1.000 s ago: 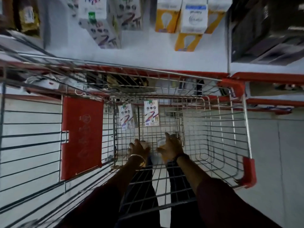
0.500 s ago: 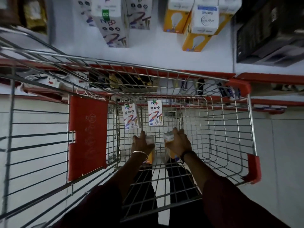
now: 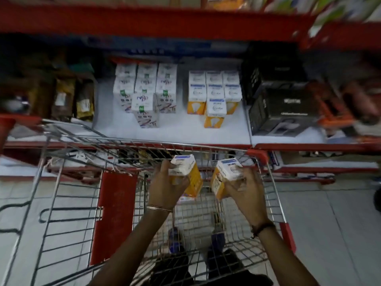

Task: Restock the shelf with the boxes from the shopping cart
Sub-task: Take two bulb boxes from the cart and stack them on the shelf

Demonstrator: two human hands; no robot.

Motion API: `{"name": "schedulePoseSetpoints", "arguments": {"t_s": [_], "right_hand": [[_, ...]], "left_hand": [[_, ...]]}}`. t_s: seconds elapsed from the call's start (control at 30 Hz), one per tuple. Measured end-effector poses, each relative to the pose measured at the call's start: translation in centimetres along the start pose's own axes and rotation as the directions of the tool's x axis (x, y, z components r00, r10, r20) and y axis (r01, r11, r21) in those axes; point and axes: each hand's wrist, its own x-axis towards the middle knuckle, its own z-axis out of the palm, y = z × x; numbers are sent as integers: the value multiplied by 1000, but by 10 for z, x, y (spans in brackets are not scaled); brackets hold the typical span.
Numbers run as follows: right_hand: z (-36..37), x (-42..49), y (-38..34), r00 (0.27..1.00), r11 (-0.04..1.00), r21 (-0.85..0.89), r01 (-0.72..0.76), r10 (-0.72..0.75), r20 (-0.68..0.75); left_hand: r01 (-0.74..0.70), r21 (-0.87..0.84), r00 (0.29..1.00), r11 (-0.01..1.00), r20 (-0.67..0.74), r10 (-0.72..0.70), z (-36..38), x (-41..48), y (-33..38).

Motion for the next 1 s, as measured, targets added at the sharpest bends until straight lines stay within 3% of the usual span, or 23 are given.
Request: {"name": "schedulePoseSetpoints", "arguments": {"t_s": [0.17,0.33,0.77,1.0], "right_hand": [[-36,32,-36,969,990,27,139,-130,-210],[-46,81,-56,929,993,-36,113,-118,-351],[8,177,-26,979,998,-62,9,-21,-202],[12,185,-22,980,975,-218,-49,4,-201]], "left_hand": [[-111,-14,983,994,-149,108,-11,33,40],[-153,-75,954,985,-271,128,-1,78,70],[-24,-22,972,999,-233,19,77,155,47],[-29,36,980,999,-196,35,96,159,48]]}}
